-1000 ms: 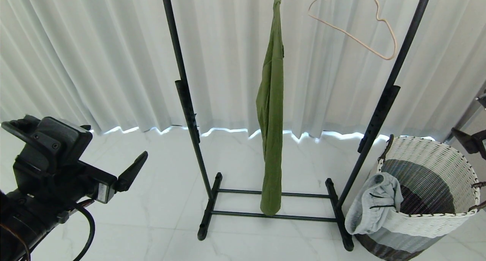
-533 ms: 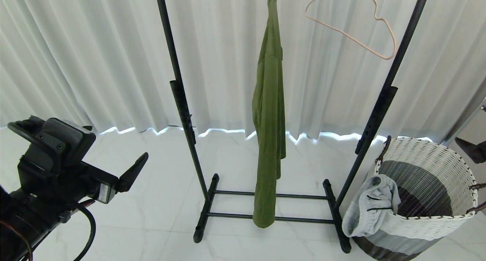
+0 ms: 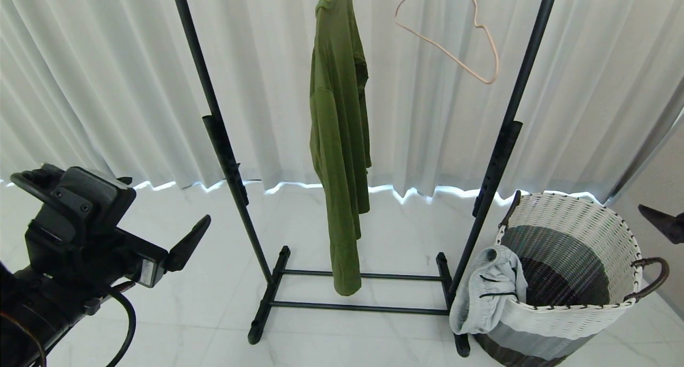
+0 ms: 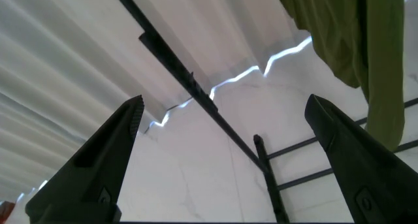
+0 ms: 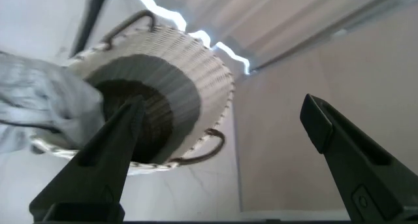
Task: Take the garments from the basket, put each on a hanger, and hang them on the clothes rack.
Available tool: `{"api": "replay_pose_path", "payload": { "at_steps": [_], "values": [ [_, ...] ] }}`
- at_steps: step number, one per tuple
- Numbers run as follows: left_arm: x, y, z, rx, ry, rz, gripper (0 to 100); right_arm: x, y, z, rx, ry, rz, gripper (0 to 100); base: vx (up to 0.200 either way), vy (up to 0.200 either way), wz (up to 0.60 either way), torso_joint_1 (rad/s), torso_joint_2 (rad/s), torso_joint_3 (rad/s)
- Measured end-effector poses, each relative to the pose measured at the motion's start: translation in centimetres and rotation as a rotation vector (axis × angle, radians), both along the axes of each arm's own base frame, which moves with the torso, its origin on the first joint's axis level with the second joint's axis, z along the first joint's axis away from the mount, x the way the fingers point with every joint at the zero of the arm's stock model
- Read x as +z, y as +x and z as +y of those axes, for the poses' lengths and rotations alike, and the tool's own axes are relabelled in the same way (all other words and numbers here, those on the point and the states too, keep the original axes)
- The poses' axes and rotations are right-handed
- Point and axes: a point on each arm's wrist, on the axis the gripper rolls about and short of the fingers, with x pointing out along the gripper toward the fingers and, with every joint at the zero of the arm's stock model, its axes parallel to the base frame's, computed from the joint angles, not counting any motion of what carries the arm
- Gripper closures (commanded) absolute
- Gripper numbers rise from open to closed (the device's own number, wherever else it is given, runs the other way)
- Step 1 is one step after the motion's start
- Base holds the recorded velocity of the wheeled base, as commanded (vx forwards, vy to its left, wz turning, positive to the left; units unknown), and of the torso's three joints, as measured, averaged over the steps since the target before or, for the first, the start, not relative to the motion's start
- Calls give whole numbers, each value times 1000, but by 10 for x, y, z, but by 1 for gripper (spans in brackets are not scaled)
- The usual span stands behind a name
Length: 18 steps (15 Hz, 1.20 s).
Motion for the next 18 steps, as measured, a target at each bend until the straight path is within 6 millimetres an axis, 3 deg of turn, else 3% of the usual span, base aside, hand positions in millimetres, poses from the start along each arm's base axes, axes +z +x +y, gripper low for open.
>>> {"api": "replay_pose_path", "payload": {
  "at_steps": [2,5,11,18],
  "values": [
    [1,0,0,0,0,-3,0,-3,-3,10,72,18,55,0,0,0,0,0,0,0],
    [2,0,0,-5,-5,-8,0,-4,-11,24,167,3,197,0,200,0,0,4,1,6],
    [4,2,-1,-7,-8,-14,0,-13,-14,34,197,37,382,0,200,0,0,6,5,1],
    [4,8,-3,-8,-3,-5,0,-64,11,70,52,235,616,0,0,0,0,0,0,0]
  ]
}}
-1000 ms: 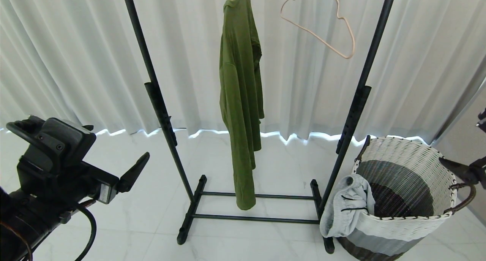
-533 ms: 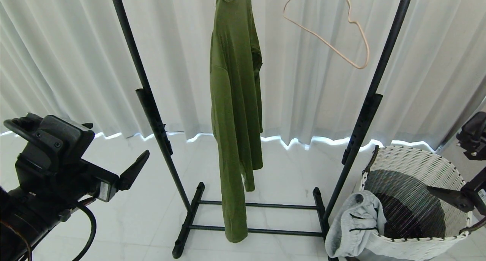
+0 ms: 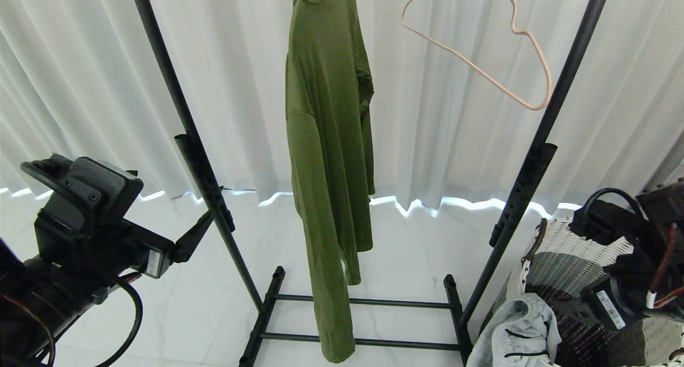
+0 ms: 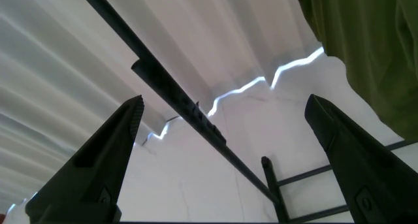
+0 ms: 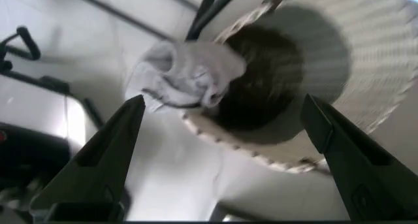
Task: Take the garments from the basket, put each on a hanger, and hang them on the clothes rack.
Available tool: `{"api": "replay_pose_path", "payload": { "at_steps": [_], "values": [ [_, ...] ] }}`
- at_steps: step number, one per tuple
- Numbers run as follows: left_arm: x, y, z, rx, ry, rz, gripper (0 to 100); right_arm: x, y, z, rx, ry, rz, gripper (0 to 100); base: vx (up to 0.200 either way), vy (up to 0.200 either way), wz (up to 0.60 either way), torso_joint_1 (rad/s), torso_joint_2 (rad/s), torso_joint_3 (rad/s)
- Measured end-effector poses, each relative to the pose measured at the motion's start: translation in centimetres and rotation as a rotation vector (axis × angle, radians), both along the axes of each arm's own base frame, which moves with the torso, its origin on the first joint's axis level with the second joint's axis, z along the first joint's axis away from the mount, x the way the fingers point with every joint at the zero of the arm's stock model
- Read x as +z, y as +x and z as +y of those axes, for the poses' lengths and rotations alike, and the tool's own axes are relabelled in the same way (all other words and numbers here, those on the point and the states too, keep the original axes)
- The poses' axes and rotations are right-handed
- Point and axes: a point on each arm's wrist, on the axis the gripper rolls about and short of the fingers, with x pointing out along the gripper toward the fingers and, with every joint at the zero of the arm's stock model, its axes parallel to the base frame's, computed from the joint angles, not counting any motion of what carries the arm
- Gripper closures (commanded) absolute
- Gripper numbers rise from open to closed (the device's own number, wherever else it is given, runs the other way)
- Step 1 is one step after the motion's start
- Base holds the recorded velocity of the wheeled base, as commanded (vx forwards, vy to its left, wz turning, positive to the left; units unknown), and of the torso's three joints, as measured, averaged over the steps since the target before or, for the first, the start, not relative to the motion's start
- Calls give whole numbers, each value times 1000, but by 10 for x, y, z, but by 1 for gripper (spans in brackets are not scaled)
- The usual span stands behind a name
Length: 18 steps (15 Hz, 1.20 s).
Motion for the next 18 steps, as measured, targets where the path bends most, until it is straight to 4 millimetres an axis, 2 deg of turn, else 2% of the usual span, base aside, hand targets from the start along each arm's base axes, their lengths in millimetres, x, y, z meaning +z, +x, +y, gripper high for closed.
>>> {"api": "replay_pose_path", "payload": {
  "at_steps": [4,9,14,18],
  "values": [
    [-2,0,0,2,2,6,0,-33,20,18,-152,-80,83,0,0,0,0,0,0,0],
    [-3,0,0,6,6,12,0,-59,47,33,-231,-39,85,0,0,0,0,0,0,0],
    [-4,1,0,7,8,16,0,-77,57,34,-261,-78,128,0,0,0,0,0,0,0],
    [-4,1,0,6,8,17,0,-84,70,27,-335,-108,88,0,0,0,0,0,0,0]
  ]
}}
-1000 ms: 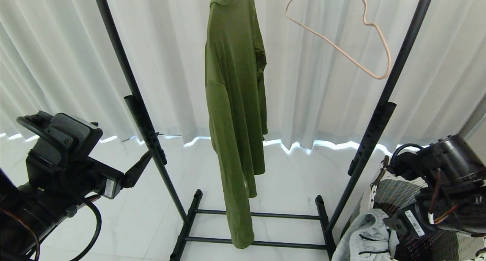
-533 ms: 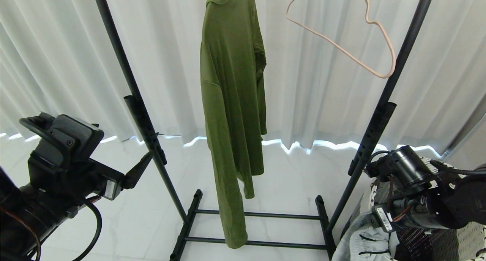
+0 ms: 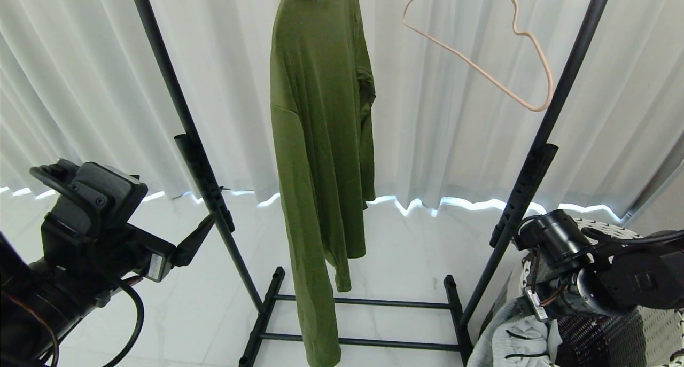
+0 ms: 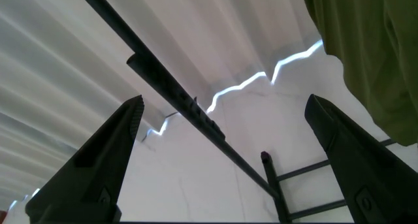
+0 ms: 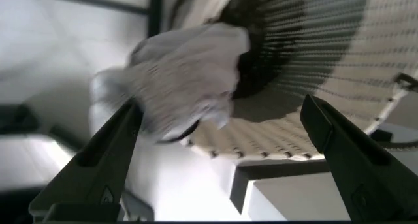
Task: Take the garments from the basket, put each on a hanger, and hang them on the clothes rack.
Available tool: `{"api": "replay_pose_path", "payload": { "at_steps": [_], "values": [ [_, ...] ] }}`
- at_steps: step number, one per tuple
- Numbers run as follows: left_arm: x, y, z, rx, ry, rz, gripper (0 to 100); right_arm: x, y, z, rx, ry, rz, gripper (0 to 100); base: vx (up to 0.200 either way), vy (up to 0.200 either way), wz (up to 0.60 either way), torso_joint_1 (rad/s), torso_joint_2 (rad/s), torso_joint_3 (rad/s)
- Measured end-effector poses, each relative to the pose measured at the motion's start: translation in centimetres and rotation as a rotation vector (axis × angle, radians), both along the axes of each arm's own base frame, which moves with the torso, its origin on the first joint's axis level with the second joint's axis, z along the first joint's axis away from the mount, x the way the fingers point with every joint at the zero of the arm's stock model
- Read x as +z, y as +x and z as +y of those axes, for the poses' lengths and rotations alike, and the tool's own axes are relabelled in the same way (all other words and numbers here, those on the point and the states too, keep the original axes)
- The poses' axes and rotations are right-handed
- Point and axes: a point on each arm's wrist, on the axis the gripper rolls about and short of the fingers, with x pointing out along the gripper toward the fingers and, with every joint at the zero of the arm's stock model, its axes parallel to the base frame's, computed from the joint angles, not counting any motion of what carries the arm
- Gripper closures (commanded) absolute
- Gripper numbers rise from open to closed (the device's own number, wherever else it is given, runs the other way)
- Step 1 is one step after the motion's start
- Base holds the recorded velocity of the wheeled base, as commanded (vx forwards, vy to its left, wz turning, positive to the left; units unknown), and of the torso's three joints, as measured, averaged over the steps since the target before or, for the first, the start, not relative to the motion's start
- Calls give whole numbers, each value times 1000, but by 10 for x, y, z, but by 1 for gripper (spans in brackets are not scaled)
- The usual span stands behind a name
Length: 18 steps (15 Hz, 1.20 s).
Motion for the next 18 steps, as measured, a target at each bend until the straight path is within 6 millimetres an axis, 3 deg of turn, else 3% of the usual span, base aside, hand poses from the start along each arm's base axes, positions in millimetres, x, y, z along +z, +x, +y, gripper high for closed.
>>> {"api": "replay_pose_path", "payload": {
  "at_steps": [1,2,10,13,15,18],
  "values": [
    [0,0,0,0,0,0,0,-2,1,-2,-11,-5,5,0,0,0,0,0,0,0],
    [0,0,0,0,0,0,0,-3,2,-3,-17,-7,7,100,0,0,0,0,0,0],
    [0,0,0,-2,0,0,0,3,0,-4,-12,-1,2,100,0,0,0,0,0,0],
    [0,0,0,3,0,-1,0,30,-6,-6,-9,17,-31,100,0,0,0,0,0,0],
    [0,0,1,20,0,-2,0,58,-14,-4,16,53,-110,100,-200,0,0,5,5,2],
    [0,-2,2,27,-1,-4,0,99,-41,2,95,95,-188,100,-200,0,0,-1,2,1]
  ]
}}
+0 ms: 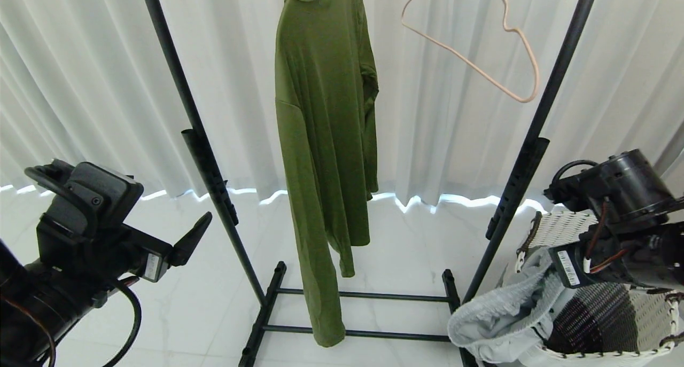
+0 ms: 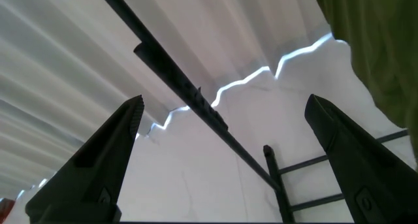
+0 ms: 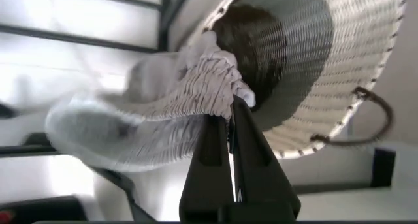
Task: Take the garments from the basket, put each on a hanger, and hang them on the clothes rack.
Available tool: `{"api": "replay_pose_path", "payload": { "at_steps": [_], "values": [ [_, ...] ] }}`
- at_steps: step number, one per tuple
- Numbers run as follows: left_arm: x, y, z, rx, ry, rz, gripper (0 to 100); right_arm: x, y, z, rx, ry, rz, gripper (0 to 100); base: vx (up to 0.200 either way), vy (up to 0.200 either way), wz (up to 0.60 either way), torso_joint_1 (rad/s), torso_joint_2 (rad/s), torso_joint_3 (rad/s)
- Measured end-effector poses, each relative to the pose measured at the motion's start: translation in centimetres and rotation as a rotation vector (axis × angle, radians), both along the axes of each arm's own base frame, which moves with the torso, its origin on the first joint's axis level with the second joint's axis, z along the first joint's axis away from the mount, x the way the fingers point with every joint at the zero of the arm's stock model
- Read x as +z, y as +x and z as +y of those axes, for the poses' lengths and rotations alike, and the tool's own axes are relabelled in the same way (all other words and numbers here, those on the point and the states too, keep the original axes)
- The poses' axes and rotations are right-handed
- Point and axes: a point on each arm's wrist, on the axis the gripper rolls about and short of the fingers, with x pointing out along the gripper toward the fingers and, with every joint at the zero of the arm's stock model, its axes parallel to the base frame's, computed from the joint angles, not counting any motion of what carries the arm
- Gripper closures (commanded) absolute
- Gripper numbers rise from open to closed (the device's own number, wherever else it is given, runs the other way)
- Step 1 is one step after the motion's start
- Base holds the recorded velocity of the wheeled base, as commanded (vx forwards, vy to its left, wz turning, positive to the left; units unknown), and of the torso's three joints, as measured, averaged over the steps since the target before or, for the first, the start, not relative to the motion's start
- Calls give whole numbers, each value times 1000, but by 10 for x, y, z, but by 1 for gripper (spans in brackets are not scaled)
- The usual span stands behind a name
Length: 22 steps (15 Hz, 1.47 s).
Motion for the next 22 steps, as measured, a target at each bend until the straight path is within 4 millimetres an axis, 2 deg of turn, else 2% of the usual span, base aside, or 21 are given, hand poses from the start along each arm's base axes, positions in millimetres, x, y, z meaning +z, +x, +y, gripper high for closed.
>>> {"api": "replay_pose_path", "payload": {
  "at_steps": [4,8,11,17,22],
  "values": [
    [-1,-3,1,-1,-1,0,0,42,-40,10,147,56,-83,100,-200,0,0,4,2,2],
    [-3,-13,3,-6,-3,-9,0,66,-59,15,217,97,-154,100,-200,0,0,2,1,5],
    [-2,-18,2,-23,-6,-19,0,81,-65,20,260,132,-196,100,0,0,0,0,0,0],
    [0,-15,-1,-21,-9,-18,0,102,-66,24,332,109,-261,100,0,200,0,6,1,2],
    [2,-10,-11,-74,-14,-15,0,115,-63,32,361,118,-294,100,0,0,0,0,0,0]
  ]
}}
